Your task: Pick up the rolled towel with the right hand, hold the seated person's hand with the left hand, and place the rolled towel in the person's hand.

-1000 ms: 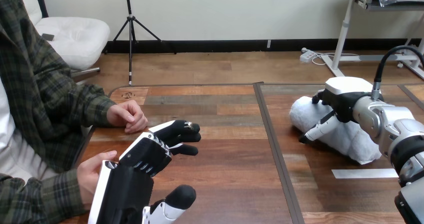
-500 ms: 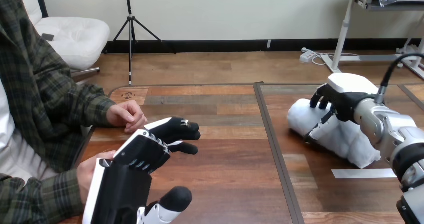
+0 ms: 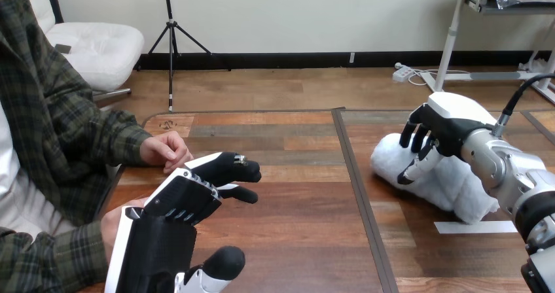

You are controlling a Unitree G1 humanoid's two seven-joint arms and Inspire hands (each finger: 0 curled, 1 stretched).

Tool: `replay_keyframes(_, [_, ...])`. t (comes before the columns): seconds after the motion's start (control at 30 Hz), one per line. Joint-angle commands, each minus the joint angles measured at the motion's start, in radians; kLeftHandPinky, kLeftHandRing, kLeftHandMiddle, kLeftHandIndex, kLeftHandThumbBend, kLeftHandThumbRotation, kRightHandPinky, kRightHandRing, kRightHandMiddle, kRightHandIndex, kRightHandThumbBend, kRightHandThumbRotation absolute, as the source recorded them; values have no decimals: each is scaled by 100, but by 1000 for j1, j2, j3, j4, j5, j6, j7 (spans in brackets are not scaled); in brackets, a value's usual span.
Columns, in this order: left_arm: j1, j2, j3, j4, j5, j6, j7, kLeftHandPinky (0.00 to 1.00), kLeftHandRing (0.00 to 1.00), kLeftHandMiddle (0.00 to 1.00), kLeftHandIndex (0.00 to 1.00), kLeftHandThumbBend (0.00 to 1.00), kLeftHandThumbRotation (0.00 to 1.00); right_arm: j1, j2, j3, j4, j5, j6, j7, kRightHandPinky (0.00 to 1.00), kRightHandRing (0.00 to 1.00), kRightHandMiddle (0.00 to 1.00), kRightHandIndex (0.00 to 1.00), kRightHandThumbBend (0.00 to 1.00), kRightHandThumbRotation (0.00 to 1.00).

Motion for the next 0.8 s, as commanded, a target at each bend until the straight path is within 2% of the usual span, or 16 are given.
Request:
replay_keyframes(0.0, [-12, -29, -11, -57, -20, -19, -9, 56, 68, 69, 68, 88, 59, 75, 23, -9, 6, 20, -39, 32, 53, 54, 55, 52, 86, 0])
replay_keyframes(0.17, [-16, -28, -12, -61, -32, -15, -16, 56, 68, 68, 68, 88, 58, 80, 23, -29, 0, 44, -70, 48, 51, 51, 53, 50, 85, 0])
replay_keyframes(0.27, [-19, -38, 6, -56, -3, -23, -6, 55, 67, 68, 67, 87, 58, 81, 22, -39, -6, 60, -85, 63, 50, 50, 52, 50, 84, 0])
replay_keyframes(0.4, [-19, -39, 4, -60, -4, -18, -4, 54, 67, 67, 67, 86, 59, 88, 19, -57, -16, 82, -121, 81, 48, 48, 51, 49, 84, 0])
replay_keyframes(0.77, [-25, -40, 4, -60, 3, -16, -4, 52, 66, 67, 67, 87, 59, 99, 3, -76, -49, 113, -198, 121, 44, 45, 48, 47, 85, 0])
